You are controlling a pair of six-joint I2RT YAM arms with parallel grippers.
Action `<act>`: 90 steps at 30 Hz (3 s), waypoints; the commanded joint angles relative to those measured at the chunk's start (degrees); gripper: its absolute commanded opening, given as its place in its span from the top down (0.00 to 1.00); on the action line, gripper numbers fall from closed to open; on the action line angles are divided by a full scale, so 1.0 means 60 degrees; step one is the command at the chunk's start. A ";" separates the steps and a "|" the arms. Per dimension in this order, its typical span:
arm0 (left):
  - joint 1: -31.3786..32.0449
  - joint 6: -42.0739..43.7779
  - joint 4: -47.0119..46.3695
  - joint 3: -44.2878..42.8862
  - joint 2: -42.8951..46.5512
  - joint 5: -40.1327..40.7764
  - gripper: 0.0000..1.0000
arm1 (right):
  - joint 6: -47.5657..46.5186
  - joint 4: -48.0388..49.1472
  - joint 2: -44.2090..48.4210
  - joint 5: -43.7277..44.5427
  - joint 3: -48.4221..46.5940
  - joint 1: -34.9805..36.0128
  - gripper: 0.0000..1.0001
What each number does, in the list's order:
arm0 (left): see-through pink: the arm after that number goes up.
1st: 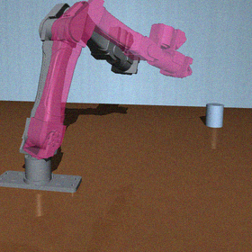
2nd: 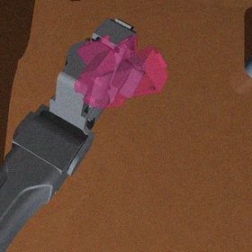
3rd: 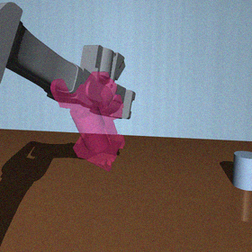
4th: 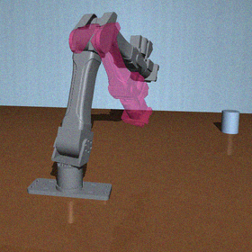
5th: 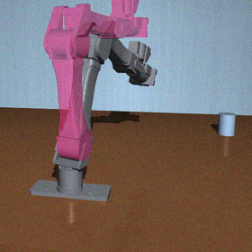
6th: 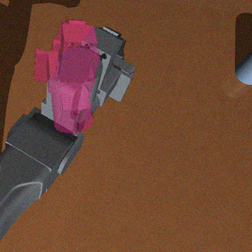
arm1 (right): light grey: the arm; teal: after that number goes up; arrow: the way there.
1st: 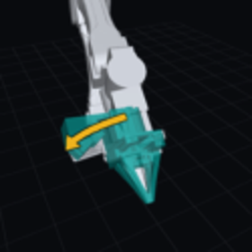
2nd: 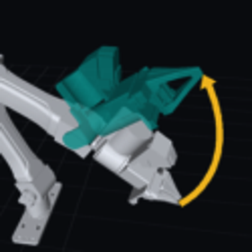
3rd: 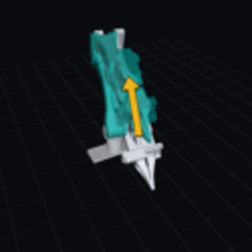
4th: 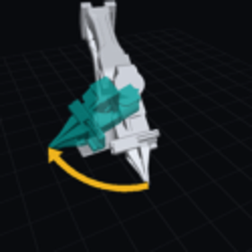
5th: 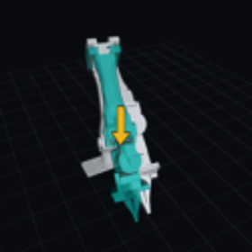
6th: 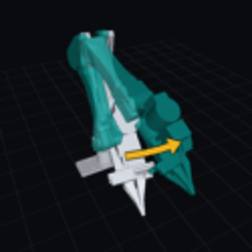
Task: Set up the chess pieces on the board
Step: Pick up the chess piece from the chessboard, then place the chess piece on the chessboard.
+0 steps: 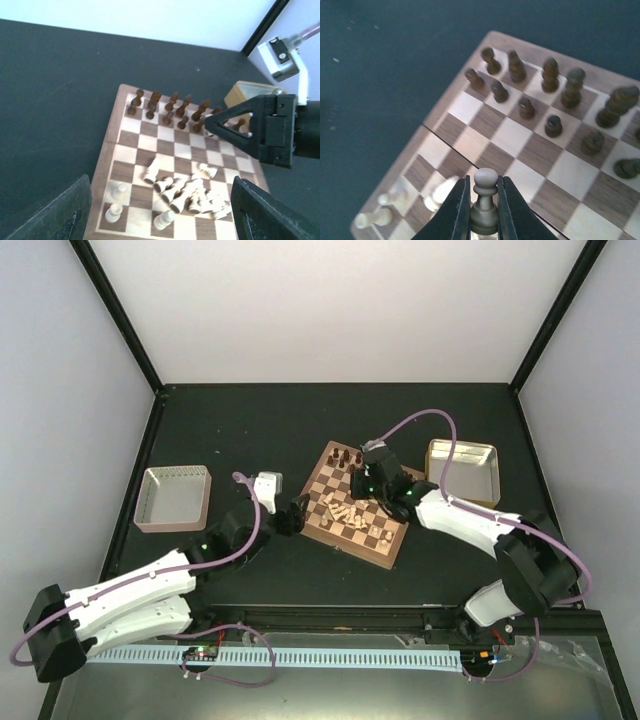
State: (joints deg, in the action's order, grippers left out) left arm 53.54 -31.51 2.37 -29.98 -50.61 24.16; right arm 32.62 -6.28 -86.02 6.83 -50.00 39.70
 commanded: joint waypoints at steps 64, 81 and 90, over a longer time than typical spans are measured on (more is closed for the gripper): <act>-0.2891 -0.1946 0.0685 -0.3193 -0.1846 -0.9957 0.92 | -0.7362 0.4386 0.2969 -0.7534 0.1315 -0.0015 0.94; -0.3383 -0.1418 0.1007 -0.3006 -0.2488 -0.9567 0.98 | -0.6694 0.4774 0.1757 -0.7275 0.1127 -0.0016 0.93; -0.3664 -0.1194 0.1024 -0.3095 -0.3090 -0.9586 0.98 | -0.6633 0.4795 0.0947 -0.6813 0.0741 -0.0023 0.83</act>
State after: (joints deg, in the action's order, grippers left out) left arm 31.55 -40.49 8.73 -47.62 -67.18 -31.55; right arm -7.16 19.35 -78.61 -35.77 -42.81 39.11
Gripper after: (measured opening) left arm 0.122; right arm 0.132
